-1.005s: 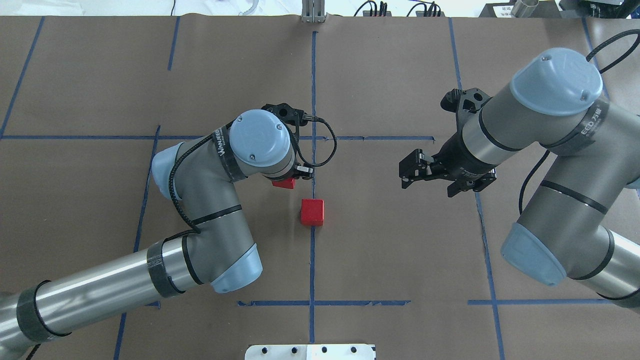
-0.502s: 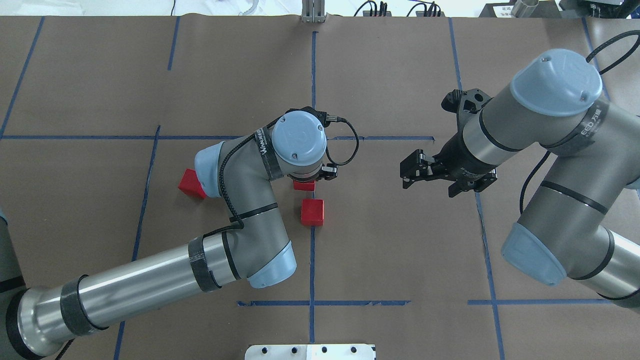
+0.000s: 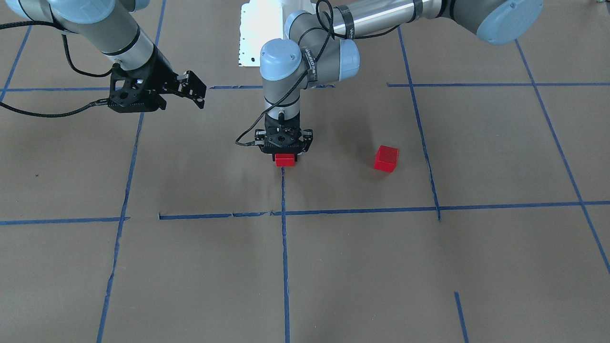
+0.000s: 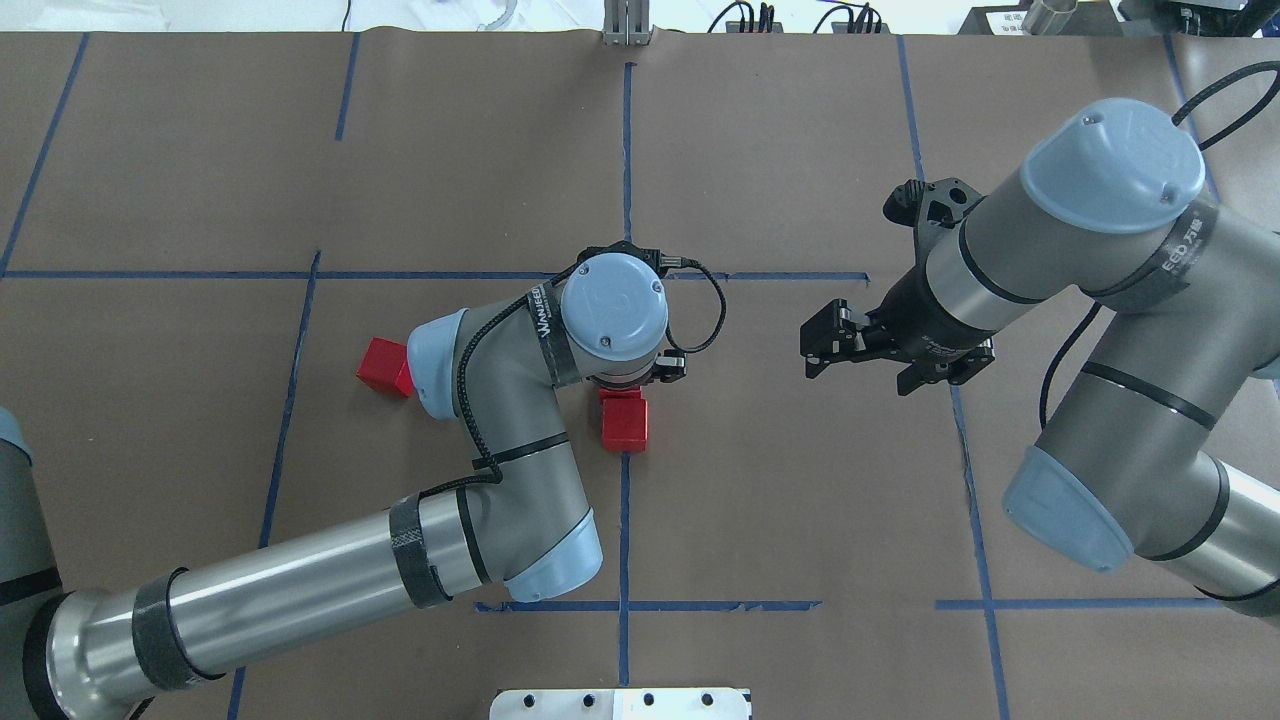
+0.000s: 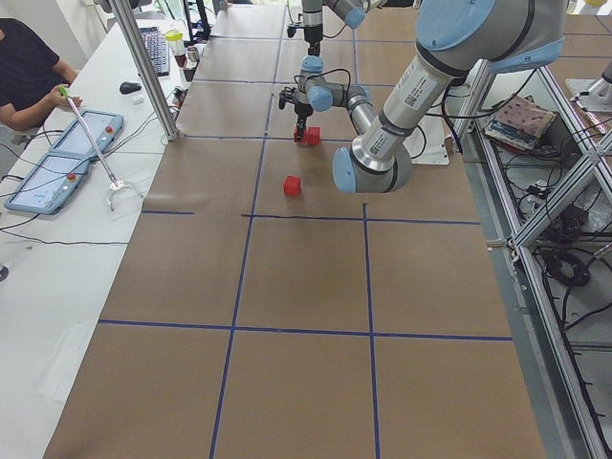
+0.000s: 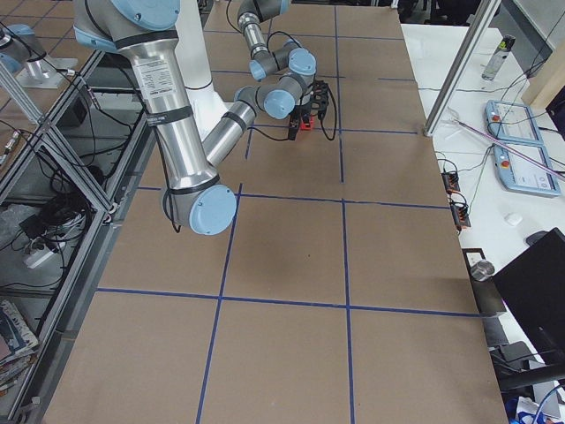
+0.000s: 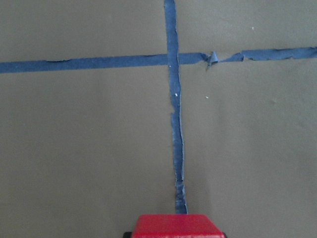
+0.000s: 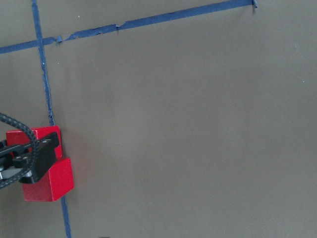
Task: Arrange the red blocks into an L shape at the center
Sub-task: 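Carry it with the left gripper and set it beyond the center cube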
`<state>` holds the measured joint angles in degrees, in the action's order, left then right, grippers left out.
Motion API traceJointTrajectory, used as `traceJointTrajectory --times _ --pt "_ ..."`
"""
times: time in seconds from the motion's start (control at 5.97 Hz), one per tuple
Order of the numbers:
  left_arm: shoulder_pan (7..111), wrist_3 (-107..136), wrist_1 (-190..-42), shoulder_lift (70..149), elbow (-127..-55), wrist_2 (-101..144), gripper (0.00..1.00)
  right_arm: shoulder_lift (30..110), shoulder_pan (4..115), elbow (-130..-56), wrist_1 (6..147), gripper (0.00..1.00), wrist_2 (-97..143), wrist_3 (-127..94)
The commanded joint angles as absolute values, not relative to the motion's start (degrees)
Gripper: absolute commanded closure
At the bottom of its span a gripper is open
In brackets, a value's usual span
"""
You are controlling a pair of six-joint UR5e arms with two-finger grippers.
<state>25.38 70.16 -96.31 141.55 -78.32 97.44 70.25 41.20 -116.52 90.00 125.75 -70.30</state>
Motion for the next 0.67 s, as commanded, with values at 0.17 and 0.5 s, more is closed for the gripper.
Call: traceJointTrajectory --times 0.17,0.5 --pt "24.8 70.0 -97.3 141.3 -78.3 97.4 0.91 70.1 41.2 -116.5 90.0 0.0 125.8 -70.3" --pt "24.8 70.0 -97.3 141.3 -78.3 97.4 0.89 70.1 41.2 -116.5 90.0 0.0 125.8 -70.3"
